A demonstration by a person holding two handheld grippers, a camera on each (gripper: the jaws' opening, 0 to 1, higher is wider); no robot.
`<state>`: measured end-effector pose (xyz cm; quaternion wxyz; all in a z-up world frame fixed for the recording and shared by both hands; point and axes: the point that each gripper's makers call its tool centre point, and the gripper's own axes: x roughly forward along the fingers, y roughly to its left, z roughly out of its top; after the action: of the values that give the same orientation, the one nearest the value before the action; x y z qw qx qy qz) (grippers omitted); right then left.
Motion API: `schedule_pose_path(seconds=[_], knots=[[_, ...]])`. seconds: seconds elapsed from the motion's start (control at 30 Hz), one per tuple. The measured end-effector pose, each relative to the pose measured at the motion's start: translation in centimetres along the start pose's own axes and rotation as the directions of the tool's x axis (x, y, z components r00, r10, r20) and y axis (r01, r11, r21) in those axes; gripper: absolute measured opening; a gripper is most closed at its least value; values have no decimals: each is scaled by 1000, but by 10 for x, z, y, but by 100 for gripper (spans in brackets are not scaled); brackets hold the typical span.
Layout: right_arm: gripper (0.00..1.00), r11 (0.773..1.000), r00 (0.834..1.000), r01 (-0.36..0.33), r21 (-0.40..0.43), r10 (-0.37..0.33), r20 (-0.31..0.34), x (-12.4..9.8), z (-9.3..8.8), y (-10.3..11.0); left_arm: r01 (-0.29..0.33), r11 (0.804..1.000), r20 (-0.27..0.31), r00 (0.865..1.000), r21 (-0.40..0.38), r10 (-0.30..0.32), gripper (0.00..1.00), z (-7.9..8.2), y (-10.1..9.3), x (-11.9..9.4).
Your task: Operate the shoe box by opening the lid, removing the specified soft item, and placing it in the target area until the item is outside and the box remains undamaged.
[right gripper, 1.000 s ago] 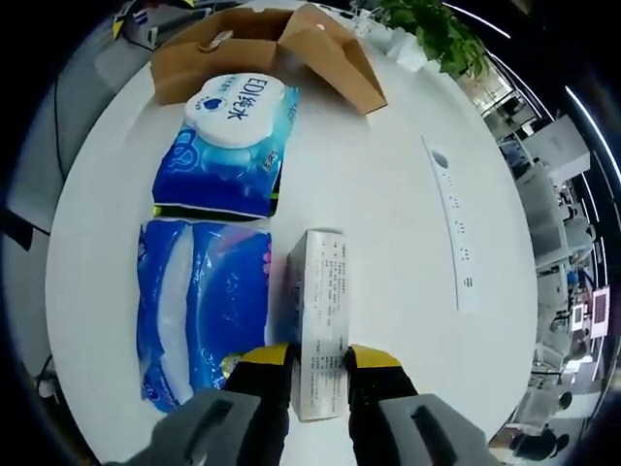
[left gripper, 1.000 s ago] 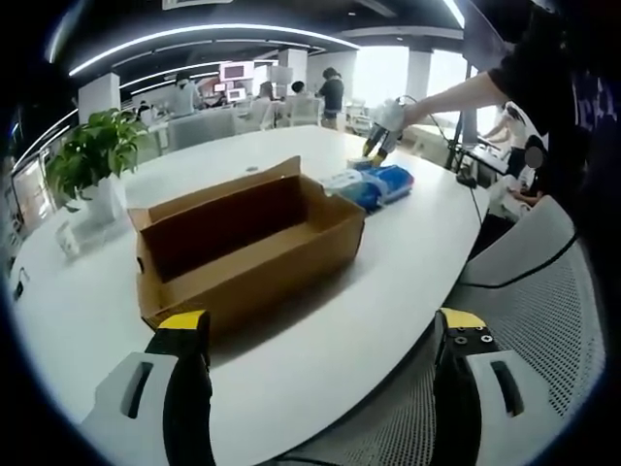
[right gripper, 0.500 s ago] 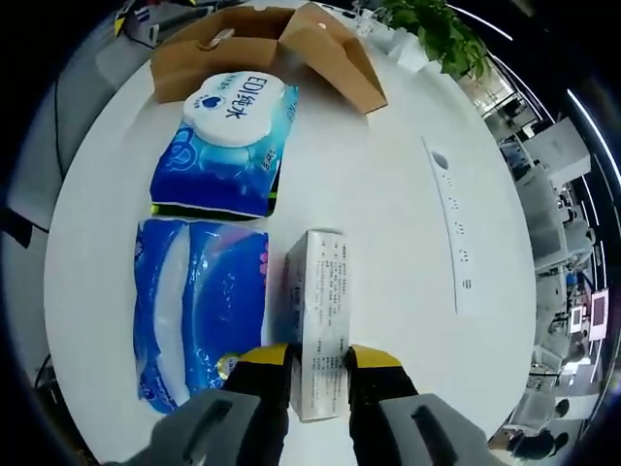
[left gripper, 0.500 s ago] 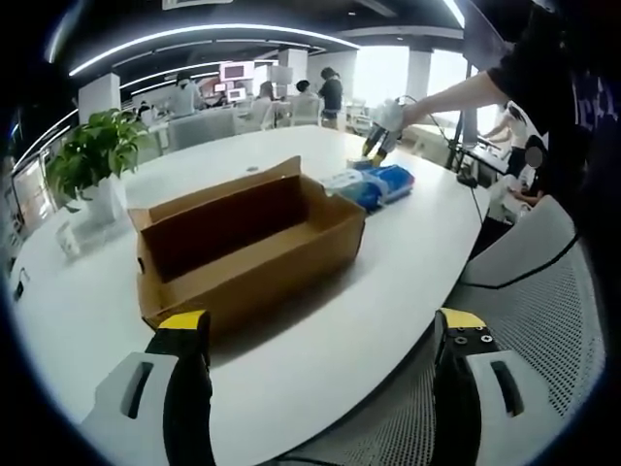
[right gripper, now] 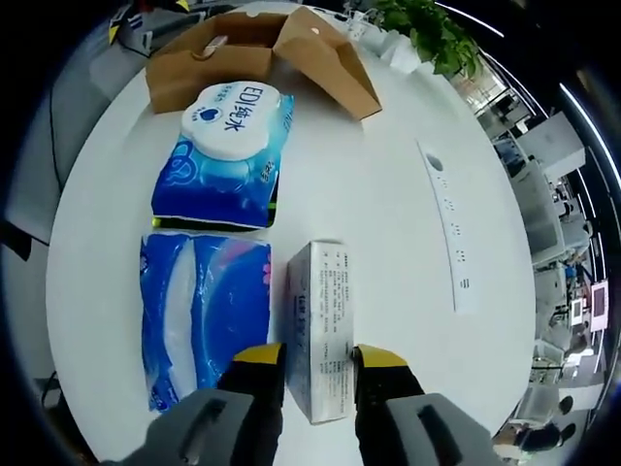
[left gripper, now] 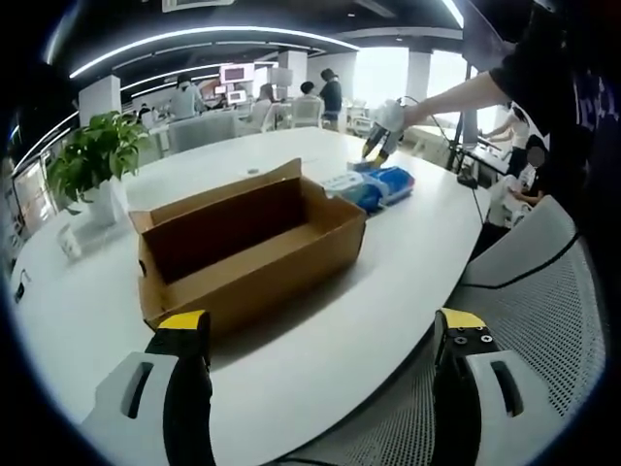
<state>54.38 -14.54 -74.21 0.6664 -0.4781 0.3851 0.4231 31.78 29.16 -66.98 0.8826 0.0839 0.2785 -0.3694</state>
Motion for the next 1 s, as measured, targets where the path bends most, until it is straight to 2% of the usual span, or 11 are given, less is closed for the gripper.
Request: schedule_pose_path(seconds=[0.13,0.2,0.33,0.4,0.57,0.87,1.0], knots=[[25,999,1000,19,31,-20,5,-4,1,-3,-2,1000,3,1000,1,2,95,1,0,0],[26,997,999,21,75,-23,22,-8,4,-2,-2,1000,9,1000,1,2,95,2,0,-1],[29,995,999,31,97,-33,26,-11,6,-2,-1,1000,15,1000,4,1,95,3,0,-1],[31,988,999,26,155,-32,37,-14,8,0,-1,1000,19,1000,7,1,95,4,-1,-1],[36,979,997,33,202,-47,64,-23,16,1,-4,1000,32,999,8,3,95,6,0,-2],[51,961,995,33,276,-57,79,-34,22,16,-5,1000,52,999,13,4,96,10,-1,-4],[56,947,992,36,319,-73,105,-43,30,28,-34,999,68,997,-8,35,95,13,5,-5]])
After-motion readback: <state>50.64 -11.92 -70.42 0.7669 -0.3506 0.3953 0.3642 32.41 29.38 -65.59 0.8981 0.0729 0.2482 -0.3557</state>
